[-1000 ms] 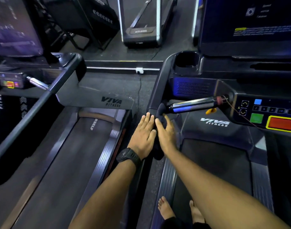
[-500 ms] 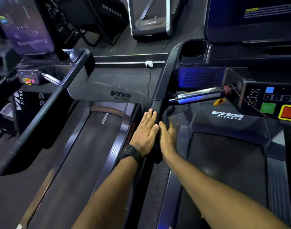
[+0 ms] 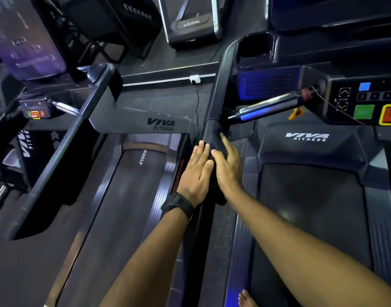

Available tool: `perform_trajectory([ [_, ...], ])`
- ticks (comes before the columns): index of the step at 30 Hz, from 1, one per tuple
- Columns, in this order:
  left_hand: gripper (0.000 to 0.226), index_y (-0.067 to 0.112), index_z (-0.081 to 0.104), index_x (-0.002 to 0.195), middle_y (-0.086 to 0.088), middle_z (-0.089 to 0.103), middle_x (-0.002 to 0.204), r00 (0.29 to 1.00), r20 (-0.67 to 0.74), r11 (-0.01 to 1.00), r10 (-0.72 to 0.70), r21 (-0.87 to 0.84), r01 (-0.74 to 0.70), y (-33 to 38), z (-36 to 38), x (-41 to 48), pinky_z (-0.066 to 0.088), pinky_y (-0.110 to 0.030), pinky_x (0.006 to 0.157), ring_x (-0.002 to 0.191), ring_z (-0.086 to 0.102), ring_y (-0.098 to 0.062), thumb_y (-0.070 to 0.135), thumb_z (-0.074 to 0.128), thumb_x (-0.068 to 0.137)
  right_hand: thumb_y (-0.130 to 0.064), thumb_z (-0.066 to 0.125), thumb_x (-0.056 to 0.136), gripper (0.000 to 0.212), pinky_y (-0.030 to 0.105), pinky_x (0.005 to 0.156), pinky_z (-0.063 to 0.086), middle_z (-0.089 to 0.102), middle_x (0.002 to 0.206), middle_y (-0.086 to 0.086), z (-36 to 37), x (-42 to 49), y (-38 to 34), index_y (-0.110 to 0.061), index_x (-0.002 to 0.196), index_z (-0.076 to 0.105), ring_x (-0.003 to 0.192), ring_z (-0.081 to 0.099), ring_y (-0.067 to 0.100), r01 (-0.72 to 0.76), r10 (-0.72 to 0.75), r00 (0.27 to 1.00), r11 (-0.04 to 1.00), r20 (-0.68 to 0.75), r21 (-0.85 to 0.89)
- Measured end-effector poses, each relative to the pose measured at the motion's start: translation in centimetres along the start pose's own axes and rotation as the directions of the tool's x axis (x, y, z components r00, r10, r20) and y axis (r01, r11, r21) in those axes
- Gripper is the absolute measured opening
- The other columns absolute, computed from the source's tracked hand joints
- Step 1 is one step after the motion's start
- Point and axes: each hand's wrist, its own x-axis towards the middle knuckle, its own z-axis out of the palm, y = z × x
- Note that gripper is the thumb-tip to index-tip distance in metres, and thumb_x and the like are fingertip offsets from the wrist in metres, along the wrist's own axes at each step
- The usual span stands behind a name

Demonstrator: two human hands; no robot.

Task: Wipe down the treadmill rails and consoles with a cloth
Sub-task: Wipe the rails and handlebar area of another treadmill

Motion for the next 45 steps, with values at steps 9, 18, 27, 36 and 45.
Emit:
perform_trajectory([
  [9,0.062,0.017,0.024,0.157,0.006,0.009,0.165,1.0,-0.001,0.999,-0.018,0.032,0.018,-0.4,0.0,-1.7,-0.001,-0.012,0.119,0.152,0.001,-0.004,0.042,0.02,0.101,-0.034,0.054,0.102,0.049,0.025,0.101,0.033,0.048,0.147,-0.006,0.3,-1.2,1.6,-0.032,0.15,0.047,0.128,0.048,0.011,0.011,-0.011,0.999,1.0,-0.03,0.005],
  [18,0.076,0.017,0.022,0.157,0.008,0.007,0.165,1.0,0.001,1.0,-0.011,0.029,0.011,-0.5,0.0,-2.4,-0.003,-0.009,0.117,0.151,-0.001,-0.003,0.058,0.013,0.093,-0.044,0.051,0.099,0.054,0.034,0.109,0.039,0.044,0.153,-0.004,0.3,-3.2,1.9,-0.033,0.151,0.045,0.134,0.048,0.017,0.045,-0.047,0.998,0.998,-0.036,-0.037],
  [27,0.075,0.016,0.023,0.157,0.006,0.007,0.166,1.0,-0.003,0.999,0.003,0.045,-0.003,-0.7,0.2,-3.6,-0.003,-0.012,0.118,0.152,-0.001,-0.004,0.057,0.014,0.094,-0.049,0.049,0.096,0.058,0.039,0.11,0.039,0.046,0.153,-0.002,0.5,-4.5,3.0,-0.033,0.151,0.044,0.135,0.048,0.02,-0.019,0.019,1.0,1.0,-0.015,-0.023],
  [36,0.075,0.016,0.02,0.158,0.005,0.005,0.166,1.0,0.005,0.997,0.008,0.078,-0.008,-0.8,0.3,-5.0,-0.003,-0.013,0.118,0.151,-0.004,-0.002,0.057,0.013,0.095,-0.058,0.047,0.092,0.062,0.049,0.107,0.044,0.049,0.15,0.0,0.5,-5.9,4.1,-0.036,0.15,0.045,0.129,0.054,0.025,-0.182,0.182,0.983,0.982,0.006,0.046],
  [45,0.074,0.015,0.019,0.157,0.004,0.005,0.166,1.0,0.004,0.996,0.02,0.091,-0.02,-0.9,0.5,-5.8,-0.004,-0.014,0.119,0.152,-0.004,-0.006,0.055,0.013,0.095,-0.062,0.043,0.089,0.069,0.048,0.107,0.043,0.051,0.148,0.004,0.2,-5.9,5.1,-0.033,0.152,0.043,0.129,0.054,0.028,-0.241,0.241,0.97,0.97,0.033,0.015],
])
